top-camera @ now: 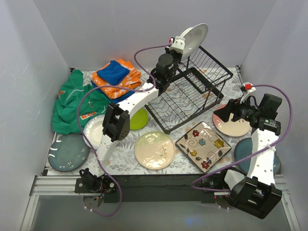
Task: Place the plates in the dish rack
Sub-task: Insert the plate into the dish rack
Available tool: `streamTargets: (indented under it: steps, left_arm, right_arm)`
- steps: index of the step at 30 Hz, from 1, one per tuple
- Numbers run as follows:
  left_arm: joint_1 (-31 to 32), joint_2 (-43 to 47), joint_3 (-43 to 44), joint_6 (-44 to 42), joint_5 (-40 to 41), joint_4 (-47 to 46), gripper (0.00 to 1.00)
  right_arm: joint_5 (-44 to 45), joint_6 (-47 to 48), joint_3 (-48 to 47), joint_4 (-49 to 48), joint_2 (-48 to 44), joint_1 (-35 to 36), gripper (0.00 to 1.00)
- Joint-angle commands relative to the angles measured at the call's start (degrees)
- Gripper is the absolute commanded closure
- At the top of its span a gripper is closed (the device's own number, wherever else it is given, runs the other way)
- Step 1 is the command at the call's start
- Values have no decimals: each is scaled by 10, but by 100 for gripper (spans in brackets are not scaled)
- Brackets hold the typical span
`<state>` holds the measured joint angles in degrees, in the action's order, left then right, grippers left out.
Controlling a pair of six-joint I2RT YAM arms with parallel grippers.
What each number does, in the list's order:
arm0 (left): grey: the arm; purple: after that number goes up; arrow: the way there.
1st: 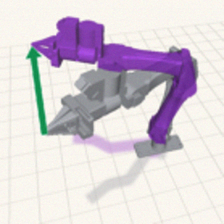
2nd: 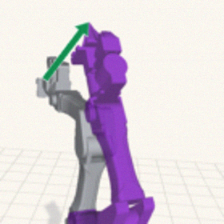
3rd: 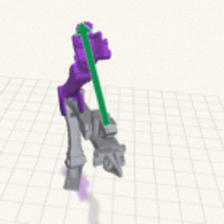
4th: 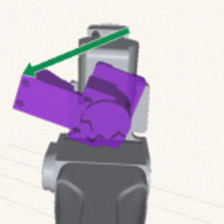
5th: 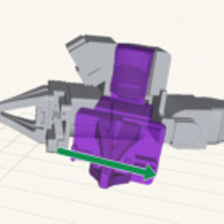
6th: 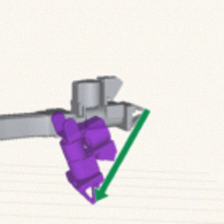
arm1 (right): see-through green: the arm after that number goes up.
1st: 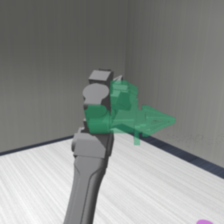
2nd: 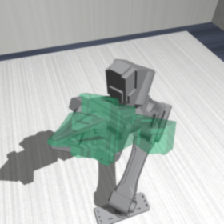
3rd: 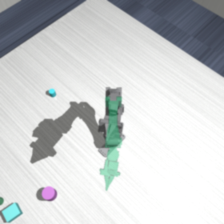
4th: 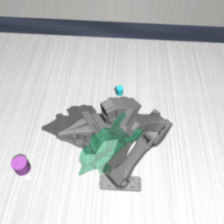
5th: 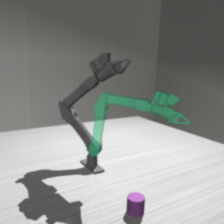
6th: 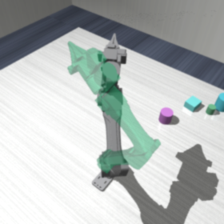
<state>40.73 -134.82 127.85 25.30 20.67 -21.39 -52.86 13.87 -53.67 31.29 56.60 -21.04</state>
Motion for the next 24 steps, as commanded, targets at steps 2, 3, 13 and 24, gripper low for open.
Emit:
streamTargets:
  steps: [2,3,13,24]
  left_arm:
    - [2,7,10,13,10,-74,100]
    - [2,5,10,14,10,-73,100]
    - [2,-3,8,5,39,-85,100]
    - [2,5,27,9,39,-88,100]
  right_arm:
    - [-8,2,1,-19,-6,-4,24]
    - [-8,2,1,-19,-7,-4,24]
    - [-9,1,1,-18,-6,-5,24]
    - [-9,1,0,-18,-5,-6,24]
